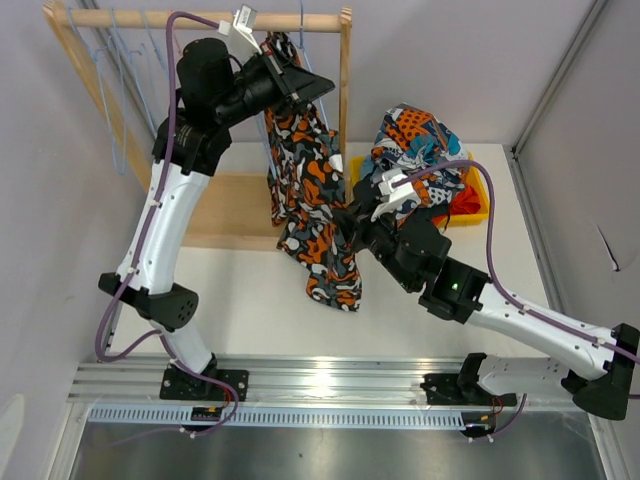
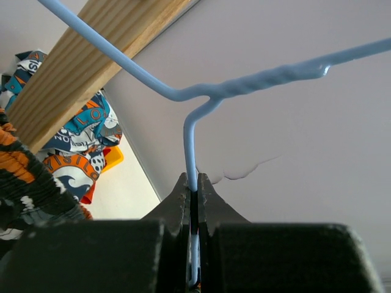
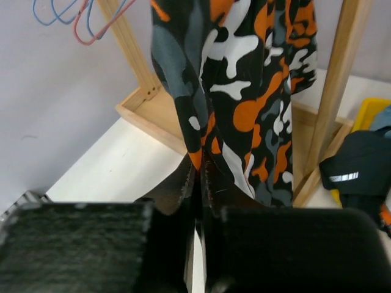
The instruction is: Remove the shorts from the hanger
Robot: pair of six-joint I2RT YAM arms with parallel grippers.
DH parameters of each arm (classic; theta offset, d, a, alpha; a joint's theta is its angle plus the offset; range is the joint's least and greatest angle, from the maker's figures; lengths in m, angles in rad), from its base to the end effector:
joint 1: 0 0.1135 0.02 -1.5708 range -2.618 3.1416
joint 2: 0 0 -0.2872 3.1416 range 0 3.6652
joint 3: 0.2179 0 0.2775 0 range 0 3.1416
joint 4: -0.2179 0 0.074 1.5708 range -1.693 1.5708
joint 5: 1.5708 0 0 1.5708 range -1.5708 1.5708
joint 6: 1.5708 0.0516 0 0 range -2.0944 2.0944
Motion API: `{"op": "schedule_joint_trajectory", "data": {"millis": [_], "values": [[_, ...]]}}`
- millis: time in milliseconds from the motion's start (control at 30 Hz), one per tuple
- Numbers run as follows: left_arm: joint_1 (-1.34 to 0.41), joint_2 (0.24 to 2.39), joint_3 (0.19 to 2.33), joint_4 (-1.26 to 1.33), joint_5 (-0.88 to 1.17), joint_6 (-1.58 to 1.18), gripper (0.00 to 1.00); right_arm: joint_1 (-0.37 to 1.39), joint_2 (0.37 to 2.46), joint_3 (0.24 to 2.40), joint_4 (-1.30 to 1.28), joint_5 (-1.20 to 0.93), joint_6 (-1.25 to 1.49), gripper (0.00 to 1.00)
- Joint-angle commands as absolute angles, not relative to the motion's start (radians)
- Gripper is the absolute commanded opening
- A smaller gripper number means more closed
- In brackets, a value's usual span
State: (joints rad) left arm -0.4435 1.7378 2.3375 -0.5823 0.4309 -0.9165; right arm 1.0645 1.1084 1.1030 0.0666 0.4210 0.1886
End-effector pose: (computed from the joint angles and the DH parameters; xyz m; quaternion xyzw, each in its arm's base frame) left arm 0.3326 -0.1818 0.6012 -0.0122 0.7014 -0.5546 0.4475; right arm 0.1562 0.2382 0.4365 -0.1463 0.6713 0.3017 0.6610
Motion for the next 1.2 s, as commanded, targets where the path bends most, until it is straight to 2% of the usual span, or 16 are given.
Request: {"op": "schedule_joint_trajectory", "data": {"millis": [0, 300, 600, 700, 900, 1000, 1033, 1167], "values": [[-0.433, 1.652, 2.353, -0.439, 0.466, -0.943, 0.00, 1.080, 1.086, 1.063, 0.084, 0.406, 0.218, 0.00], [-0.414, 1.605, 2.309, -0.391, 0.474, -0.973, 0.00, 1.201, 1.016, 1.008, 0.048, 0.509, 0.253, 0.00], [-0.327, 1.660, 2.342, -0.437, 0.428, -0.948, 0.00, 1.662, 0.992, 1.038, -0.049, 0.917, 0.249, 0.00], [-0.322, 1.677, 2.341, -0.437, 0.443, -0.965, 0.00, 1.718, 1.031, 1.058, -0.043, 0.966, 0.233, 0.00], [-0.351, 1.558, 2.214, -0.396, 0.465, -0.989, 0.00, 1.653, 1.111, 1.065, 0.098, 0.956, 0.123, 0.00], [-0.392, 1.458, 2.033, -0.344, 0.451, -1.032, 0.00, 1.492, 1.152, 1.103, 0.117, 0.833, 0.101, 0.00], [-0.403, 1.381, 1.882, -0.315, 0.442, -1.089, 0.00, 1.445, 1.163, 1.112, 0.124, 0.752, 0.097, 0.00], [-0.465, 1.189, 1.583, -0.077, 0.378, -1.284, 0.00, 1.246, 1.232, 1.175, 0.156, 0.609, 0.087, 0.00]]}}
